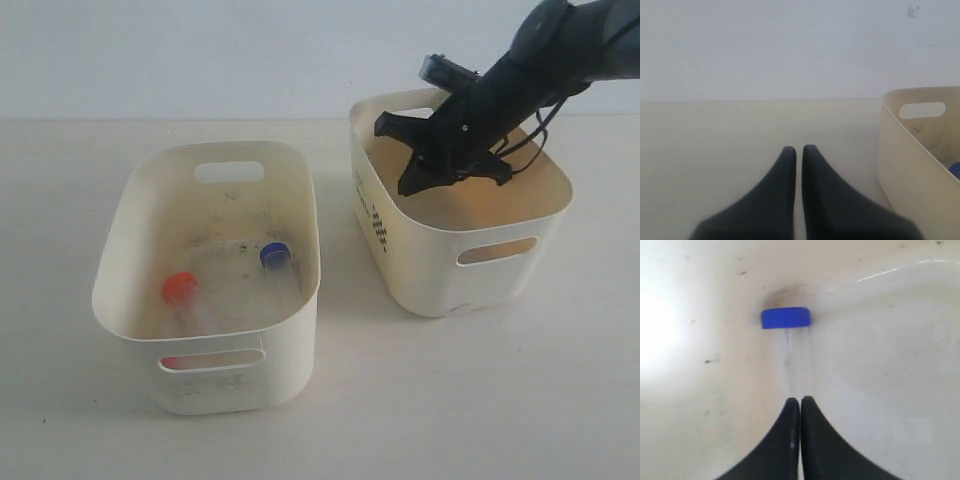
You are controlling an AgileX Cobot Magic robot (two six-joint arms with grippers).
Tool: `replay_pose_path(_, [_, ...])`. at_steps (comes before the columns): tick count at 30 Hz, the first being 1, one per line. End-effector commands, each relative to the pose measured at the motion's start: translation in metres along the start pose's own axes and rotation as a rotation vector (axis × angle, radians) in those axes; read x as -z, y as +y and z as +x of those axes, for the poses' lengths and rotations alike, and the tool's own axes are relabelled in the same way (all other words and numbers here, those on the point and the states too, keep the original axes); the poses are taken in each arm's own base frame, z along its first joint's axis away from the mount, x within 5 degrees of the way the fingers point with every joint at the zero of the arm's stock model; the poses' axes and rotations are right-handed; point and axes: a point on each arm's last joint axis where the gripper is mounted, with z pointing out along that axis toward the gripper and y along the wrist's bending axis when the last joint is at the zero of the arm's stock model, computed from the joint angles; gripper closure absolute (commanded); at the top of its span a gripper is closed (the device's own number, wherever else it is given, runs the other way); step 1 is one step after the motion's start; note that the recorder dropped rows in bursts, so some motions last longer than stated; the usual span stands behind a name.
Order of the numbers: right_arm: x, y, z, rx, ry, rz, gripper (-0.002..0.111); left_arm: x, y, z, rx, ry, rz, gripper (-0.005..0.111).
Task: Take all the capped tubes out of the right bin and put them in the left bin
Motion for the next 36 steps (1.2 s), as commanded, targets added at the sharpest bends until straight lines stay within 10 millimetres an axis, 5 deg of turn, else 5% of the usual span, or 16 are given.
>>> replay_pose_path(1, [0.022,-0.016,-0.006,0.005,0.022,-0.146,0.108,0.0,0.0,-0.002,0.006,-0.01,0.001,0.103])
replay_pose_path(9, [0.032,-0.03,-0.006,0.078,0.063,-0.245,0.108,0.0,0.0,-0.002,0.006,-0.01,0.001,0.103])
replay_pose_path(25, [0.022,-0.008,0.004,0.169,0.116,-0.275,0.108,0.0,0.0,-0.002,0.006,-0.01,0.001,0.103])
replay_pose_path(36, [0.023,-0.014,0.006,0.139,0.139,-0.171,0.108,0.0,0.0,-0.002,0.006,-0.01,0.001,0.103])
